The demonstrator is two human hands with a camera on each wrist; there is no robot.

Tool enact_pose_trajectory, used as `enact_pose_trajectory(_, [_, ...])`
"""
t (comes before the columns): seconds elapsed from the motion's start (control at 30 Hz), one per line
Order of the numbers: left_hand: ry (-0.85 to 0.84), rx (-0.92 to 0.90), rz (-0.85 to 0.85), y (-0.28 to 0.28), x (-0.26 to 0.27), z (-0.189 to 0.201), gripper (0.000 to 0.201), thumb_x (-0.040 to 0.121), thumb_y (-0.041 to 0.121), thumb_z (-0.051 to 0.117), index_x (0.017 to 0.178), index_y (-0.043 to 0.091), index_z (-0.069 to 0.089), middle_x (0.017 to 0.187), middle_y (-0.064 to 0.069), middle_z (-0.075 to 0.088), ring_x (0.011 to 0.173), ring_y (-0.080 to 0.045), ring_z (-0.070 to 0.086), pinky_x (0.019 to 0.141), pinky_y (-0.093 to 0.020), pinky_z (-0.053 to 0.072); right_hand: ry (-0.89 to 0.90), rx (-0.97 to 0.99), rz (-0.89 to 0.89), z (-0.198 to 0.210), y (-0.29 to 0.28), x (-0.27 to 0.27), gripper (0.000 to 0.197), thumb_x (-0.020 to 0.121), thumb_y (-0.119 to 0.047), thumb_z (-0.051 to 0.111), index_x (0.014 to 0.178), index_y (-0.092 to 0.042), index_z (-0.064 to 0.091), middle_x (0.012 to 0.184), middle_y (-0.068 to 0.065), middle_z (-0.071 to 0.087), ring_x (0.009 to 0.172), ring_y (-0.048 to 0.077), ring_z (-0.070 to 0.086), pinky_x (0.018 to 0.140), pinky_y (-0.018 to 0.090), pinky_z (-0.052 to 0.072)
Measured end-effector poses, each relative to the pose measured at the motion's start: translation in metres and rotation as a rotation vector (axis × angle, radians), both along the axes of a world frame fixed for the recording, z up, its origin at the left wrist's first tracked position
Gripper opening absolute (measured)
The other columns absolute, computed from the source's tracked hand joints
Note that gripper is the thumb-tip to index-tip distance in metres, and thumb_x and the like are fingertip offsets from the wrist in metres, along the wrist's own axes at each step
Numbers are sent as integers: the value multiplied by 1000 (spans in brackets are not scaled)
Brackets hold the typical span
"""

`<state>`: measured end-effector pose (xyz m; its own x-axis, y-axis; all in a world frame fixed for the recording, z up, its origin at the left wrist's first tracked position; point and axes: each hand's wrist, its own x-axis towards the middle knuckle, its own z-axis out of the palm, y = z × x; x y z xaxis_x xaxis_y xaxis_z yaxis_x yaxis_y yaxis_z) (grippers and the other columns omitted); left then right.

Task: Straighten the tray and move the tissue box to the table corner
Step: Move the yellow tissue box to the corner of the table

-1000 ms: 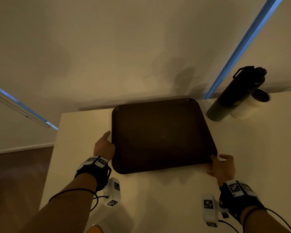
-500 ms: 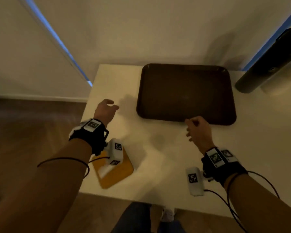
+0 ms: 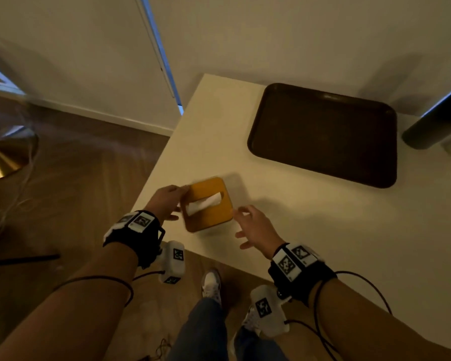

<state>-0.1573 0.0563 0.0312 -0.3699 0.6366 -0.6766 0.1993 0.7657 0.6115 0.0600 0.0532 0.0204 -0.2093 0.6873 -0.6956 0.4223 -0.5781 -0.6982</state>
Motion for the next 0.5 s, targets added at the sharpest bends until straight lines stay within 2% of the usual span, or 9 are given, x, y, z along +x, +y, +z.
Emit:
enact_pose_trajectory(0.1, [-46,35,-14,-2,2,0,43,95,43,46,122,12,57,112,-11,59,82,-25,60,71,-36,52,58,-15,-41,-6,-7,-15,50,90,-44,56,131,-17,51,121,11,62,101,28,66,74,43,61])
enact_pose_trajectory(0.2, [-68,72,-12,0,-3,-2,44,95,43,46,123,11,57,111,-12,60,83,-26,60,63,-34,53,76,22,-113,-9,-5,-25,43,91,-42,55,126,-18,53,114,8,64,103,28,65,80,43,60])
enact_pose_trajectory(0.3, [-108,82,-7,4,-9,-4,45,94,42,47,125,10,56,113,-12,60,85,-28,62,65,-37,56,66,55,-154,-10,1,-34,37,92,-40,52,121,-18,56,105,4,66,102,27,65,84,43,58])
enact_pose_trajectory(0.4, [-154,101,-2,15,-16,-1,40,94,41,48,120,11,57,114,-13,61,90,-31,63,71,-41,58,42,106,-194,-9,16,-43,30,93,-41,50,113,-21,58,100,2,65,102,27,65,86,45,57])
enact_pose_trajectory(0.5, [-188,136,-13,36,-23,5,39,95,40,48,118,11,58,114,-13,61,90,-31,64,65,-38,57,8,168,-209,-2,39,-53,27,92,-43,48,110,-24,55,106,5,65,102,28,65,90,50,56])
